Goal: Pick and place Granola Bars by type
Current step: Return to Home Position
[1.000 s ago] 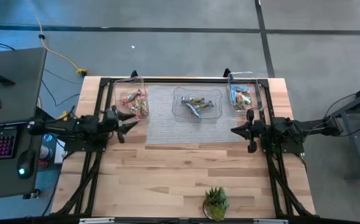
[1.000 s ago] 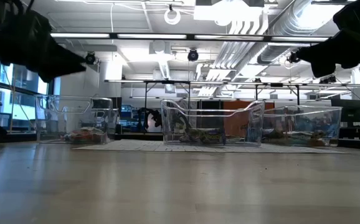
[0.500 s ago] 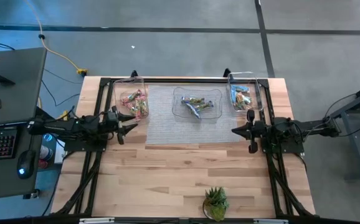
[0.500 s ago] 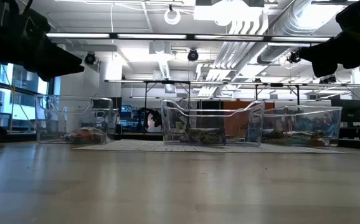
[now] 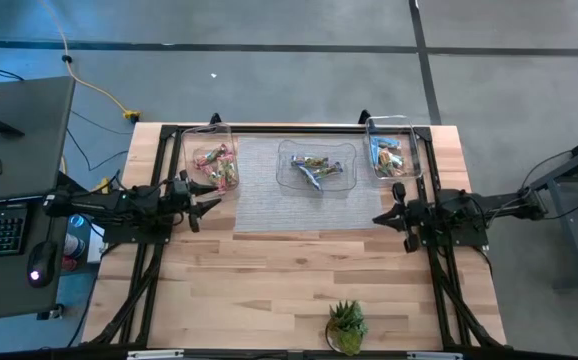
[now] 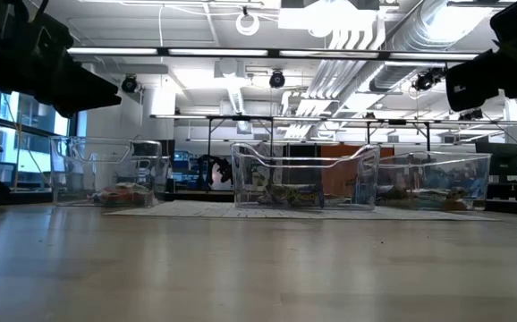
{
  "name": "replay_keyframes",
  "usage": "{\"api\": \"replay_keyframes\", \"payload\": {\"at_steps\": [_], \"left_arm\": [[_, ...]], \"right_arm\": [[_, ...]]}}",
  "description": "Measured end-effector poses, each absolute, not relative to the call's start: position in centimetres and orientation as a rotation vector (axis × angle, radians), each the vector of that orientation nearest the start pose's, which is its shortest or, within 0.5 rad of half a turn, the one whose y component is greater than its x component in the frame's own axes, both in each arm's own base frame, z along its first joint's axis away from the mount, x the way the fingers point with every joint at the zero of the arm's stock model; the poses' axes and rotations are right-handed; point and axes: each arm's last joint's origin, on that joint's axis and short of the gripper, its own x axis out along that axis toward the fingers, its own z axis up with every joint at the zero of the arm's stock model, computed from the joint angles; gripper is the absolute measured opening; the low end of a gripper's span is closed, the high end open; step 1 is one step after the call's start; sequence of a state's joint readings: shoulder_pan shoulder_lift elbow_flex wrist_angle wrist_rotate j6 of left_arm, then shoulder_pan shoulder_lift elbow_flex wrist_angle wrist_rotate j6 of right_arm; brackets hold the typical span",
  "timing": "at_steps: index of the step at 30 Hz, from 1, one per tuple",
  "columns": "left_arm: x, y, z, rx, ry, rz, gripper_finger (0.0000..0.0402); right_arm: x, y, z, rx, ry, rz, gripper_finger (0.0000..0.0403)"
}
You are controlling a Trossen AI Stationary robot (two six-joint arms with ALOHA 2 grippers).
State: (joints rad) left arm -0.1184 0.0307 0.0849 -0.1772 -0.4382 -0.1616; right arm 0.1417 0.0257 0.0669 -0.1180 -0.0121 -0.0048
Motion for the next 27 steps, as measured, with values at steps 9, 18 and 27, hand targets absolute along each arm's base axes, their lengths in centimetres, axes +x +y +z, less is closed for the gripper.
{"api": "replay_keyframes", "payload": {"at_steps": [9,18,27], "left_arm": [[9.17,0.14,17.29,-0.126,0.094,0.326,0.0186],[9.18,0.14,17.26,-0.126,0.094,0.326,0.0186],[9.18,0.14,17.25,-0.126,0.094,0.326,0.0186]], "right_arm": [[9.83,1.31,16.70,-0.033,-0.007,0.110,0.0001],[9.84,1.27,16.68,-0.158,-0.011,0.094,0.0004],[9.84,1.25,16.69,-0.087,-0.008,0.088,0.0004]]}}
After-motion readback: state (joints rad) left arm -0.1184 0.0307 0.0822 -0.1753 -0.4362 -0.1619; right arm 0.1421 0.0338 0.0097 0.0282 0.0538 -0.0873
